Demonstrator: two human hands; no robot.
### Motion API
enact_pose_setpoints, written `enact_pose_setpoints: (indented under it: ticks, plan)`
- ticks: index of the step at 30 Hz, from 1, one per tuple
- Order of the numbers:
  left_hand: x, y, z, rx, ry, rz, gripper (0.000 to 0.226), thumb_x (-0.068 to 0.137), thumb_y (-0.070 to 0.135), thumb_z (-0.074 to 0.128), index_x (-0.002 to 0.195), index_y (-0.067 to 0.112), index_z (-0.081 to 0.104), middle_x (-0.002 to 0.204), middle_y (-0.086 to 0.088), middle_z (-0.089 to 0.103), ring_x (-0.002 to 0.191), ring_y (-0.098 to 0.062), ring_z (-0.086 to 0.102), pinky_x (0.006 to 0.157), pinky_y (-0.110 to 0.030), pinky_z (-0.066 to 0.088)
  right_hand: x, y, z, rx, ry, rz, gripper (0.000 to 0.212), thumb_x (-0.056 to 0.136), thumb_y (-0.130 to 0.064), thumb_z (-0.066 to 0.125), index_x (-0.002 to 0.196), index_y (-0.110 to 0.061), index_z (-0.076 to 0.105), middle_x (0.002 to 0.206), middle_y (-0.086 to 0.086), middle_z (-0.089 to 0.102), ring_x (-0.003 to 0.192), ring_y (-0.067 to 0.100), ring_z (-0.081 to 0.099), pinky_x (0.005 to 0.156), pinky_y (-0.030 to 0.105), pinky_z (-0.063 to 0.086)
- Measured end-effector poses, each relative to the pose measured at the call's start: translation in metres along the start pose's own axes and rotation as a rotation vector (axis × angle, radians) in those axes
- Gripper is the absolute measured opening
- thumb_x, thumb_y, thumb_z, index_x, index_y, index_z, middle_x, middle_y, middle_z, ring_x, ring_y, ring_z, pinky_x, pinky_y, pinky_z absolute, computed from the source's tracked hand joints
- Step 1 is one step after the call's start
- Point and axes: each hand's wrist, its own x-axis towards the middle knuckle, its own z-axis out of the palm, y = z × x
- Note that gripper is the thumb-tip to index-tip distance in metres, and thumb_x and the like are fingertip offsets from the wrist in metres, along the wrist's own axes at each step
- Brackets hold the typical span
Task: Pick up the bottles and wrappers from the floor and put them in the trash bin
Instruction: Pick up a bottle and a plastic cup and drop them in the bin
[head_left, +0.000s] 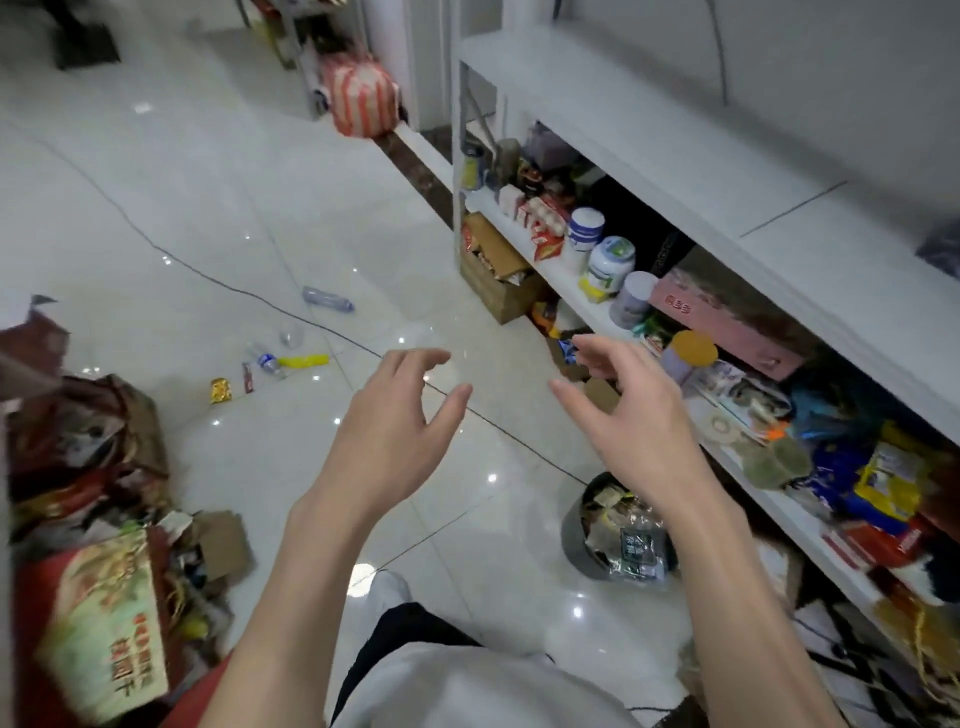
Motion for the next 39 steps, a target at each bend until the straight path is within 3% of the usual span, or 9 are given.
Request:
enact_pose_setpoints:
  ticks: [2,10,19,22,29,35,39]
  plan:
    - [0.007,-0.031,-0.026,0.003,0.033,-0.052,0.042,0.096,0.052,0.052,0.133,0.032,0.051,0.132,0.014,0.050,0.114,-0.009,0.055,0.096,-0.040,0.049,0.022,-0.025,0.031,-0.001,-0.039,-0.042,0.047,0.091,-0.046,0.068,0.133,-0.028,0.057,0.119,-0.013,0.059,0.111,0.004,0.057,0.100,0.036,0.050]
    - [0.032,-0.148,-0.130,0.028,0.161,-0.240,0.044,0.097,0.052,0.050,0.134,0.029,0.050,0.135,0.011,0.052,0.117,-0.014,0.055,0.098,-0.044,0.048,0.091,-0.126,0.147,-0.005,-0.252,-0.147,0.050,0.092,-0.048,0.065,0.138,-0.029,0.053,0.122,-0.016,0.056,0.111,0.001,0.053,0.095,0.025,0.045]
    - [0.055,-0.238,-0.190,0.021,0.240,-0.418,0.044,0.097,0.048,0.053,0.135,0.024,0.052,0.133,0.006,0.054,0.119,-0.015,0.055,0.102,-0.044,0.046,0.154,-0.182,0.244,-0.023,-0.378,-0.216,0.046,0.091,-0.042,0.069,0.133,-0.028,0.057,0.118,-0.014,0.058,0.106,0.002,0.054,0.092,0.015,0.039]
    - [0.077,-0.259,-0.201,0.030,0.254,-0.484,0.048,0.097,0.049,0.052,0.137,0.023,0.051,0.135,0.005,0.053,0.120,-0.016,0.054,0.102,-0.045,0.047,0.189,-0.193,0.271,-0.027,-0.408,-0.246,0.046,0.090,-0.041,0.070,0.132,-0.027,0.058,0.118,-0.011,0.060,0.107,0.005,0.056,0.098,0.025,0.043]
    - [0.182,-0.300,-0.218,0.071,0.266,-0.567,0.047,0.097,0.051,0.050,0.137,0.026,0.049,0.136,0.004,0.052,0.120,-0.019,0.055,0.101,-0.047,0.048,0.305,-0.201,0.330,-0.004,-0.449,-0.289,0.046,0.090,-0.041,0.071,0.131,-0.026,0.059,0.118,-0.012,0.058,0.106,0.006,0.056,0.097,0.026,0.044]
    - [0.313,-0.315,-0.237,0.139,0.260,-0.592,0.049,0.099,0.057,0.045,0.138,0.027,0.048,0.136,0.005,0.050,0.114,-0.014,0.057,0.096,-0.041,0.050,0.429,-0.209,0.373,-0.014,-0.504,-0.284,0.046,0.090,-0.042,0.068,0.132,-0.025,0.057,0.120,-0.008,0.058,0.108,0.010,0.057,0.099,0.035,0.048]
    - [0.365,-0.333,-0.249,0.140,0.273,-0.646,0.052,0.099,0.056,0.046,0.139,0.024,0.048,0.139,0.003,0.049,0.118,-0.016,0.056,0.098,-0.042,0.049,0.492,-0.223,0.411,0.002,-0.542,-0.307,0.045,0.091,-0.036,0.070,0.133,-0.026,0.057,0.121,-0.009,0.058,0.105,0.009,0.057,0.097,0.032,0.046]
